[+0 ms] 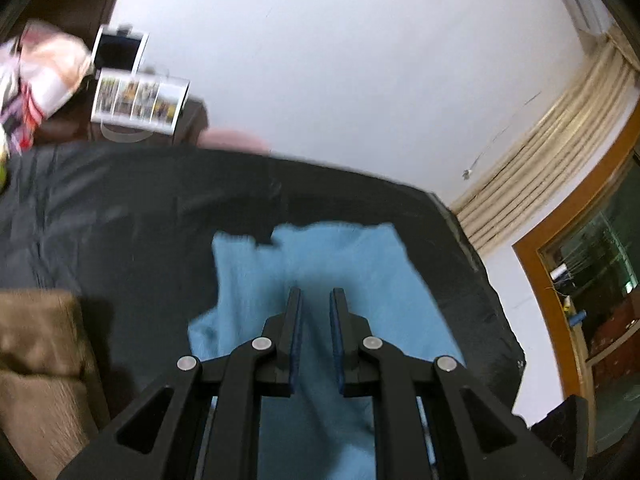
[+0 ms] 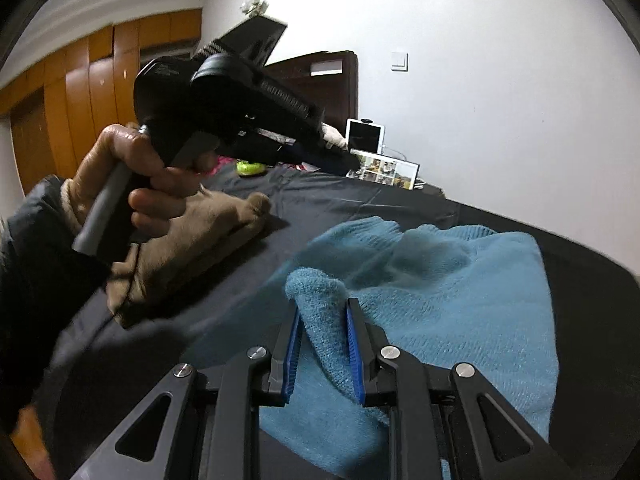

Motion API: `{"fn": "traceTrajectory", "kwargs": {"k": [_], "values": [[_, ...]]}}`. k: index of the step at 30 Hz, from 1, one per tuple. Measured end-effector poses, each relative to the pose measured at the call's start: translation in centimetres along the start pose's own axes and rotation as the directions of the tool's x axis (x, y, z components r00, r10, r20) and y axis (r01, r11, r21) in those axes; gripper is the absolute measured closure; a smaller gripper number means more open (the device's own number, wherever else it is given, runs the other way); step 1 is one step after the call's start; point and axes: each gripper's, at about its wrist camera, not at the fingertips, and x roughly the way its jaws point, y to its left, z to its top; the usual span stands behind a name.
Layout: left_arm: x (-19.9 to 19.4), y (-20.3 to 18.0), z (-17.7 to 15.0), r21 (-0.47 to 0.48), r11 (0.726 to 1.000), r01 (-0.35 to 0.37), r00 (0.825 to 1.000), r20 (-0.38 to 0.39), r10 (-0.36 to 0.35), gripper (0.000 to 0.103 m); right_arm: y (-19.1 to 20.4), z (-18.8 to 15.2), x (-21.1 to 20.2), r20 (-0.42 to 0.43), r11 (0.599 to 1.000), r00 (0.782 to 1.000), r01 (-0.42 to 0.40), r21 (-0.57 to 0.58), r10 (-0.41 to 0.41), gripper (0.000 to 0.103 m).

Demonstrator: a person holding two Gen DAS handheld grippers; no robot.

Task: Fold clothes
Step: 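Open both grippers and regrasp the folded sweater edge with the right gripper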

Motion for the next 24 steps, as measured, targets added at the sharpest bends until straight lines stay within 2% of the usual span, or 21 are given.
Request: {"fn": "traceTrajectory", "kwargs": {"k": [4,6,8,10,12,13,14,16,24], "values": [[2.4,1.5,-1.7,-0.073,0.996,0.058,0.995,-0.079,-0.064,0.087,-0.6,0.5,0.7,-0.016,1.000,0.999,0.028,-0.001,-0.028,0.080],[3.4,1.7,-2.2,-0.085,0.994,0.068,0.991,-0.106,-0.077,0.078,-0.8,1.2,1.3,-0.021,1.000,0.999,0.029,0.004,-0.029,0.080],[4.1,1.7,-2.6,-0.090,0.994,0.067,0.990,-0.119,-0.078,0.059,-0.8,1.2,2.1,-0.026,1.000,1.000,0.007,0.004,-0.007,0.080],[4.3,1.6,-2.6,-0.095,0.993,0.073,0.989,-0.121,-0.084,0.051,-0.8,1.1,2.7,-0.033,1.000,0.999,-0.021,-0.005,0.021,0.079],[4.5,1.6,-2.5,-0.101,0.992,0.079,0.988,-0.123,-0.091,0.046,-0.8,0.7,2.6,-0.037,0.999,0.998,-0.043,-0.021,0.042,0.073],[4.6,1.5,-2.5,-0.104,0.991,0.082,0.988,-0.124,-0.094,0.043,-0.8,0.4,2.4,-0.038,0.998,0.998,-0.051,-0.029,0.050,0.061],[4.7,1.5,-2.5,-0.106,0.991,0.085,0.987,-0.124,-0.098,0.040,-0.9,0.2,2.2,-0.037,0.998,0.998,-0.058,-0.036,0.056,0.037],[4.9,1.4,-2.5,-0.112,0.990,0.091,0.986,-0.126,-0.105,0.035,-1.2,-0.3,1.5,-0.019,0.998,0.998,-0.056,-0.040,0.056,0.025],[5.5,1.1,-2.4,-0.133,0.984,0.116,0.982,-0.135,-0.134,0.027,-0.3,-0.4,2.2,-0.034,0.991,0.999,-0.019,-0.131,0.014,0.025]]}}
